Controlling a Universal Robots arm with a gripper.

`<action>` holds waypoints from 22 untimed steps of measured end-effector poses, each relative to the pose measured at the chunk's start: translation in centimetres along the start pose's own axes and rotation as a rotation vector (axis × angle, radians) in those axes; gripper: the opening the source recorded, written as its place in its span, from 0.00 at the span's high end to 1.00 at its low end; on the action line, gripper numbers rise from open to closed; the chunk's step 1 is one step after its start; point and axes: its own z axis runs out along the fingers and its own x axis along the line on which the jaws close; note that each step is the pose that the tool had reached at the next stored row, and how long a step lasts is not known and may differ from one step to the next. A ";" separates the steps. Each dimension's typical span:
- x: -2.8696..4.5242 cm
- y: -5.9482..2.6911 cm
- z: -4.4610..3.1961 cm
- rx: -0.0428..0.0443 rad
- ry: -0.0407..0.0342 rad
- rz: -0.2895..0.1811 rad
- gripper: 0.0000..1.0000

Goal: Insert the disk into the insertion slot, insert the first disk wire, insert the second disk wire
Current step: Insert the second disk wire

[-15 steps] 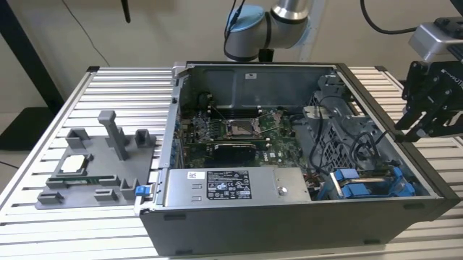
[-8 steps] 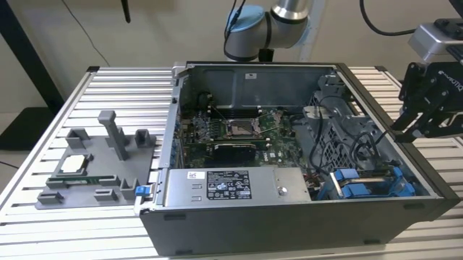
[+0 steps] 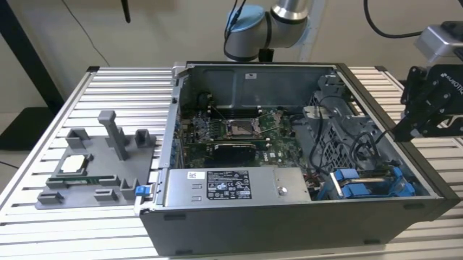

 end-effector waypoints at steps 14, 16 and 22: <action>0.03 -0.05 0.13 -0.0220 0.0011 0.003 1.00; 0.03 -0.05 0.13 -0.0220 0.0011 0.003 1.00; 0.02 0.02 0.08 -0.0220 0.0008 0.003 1.00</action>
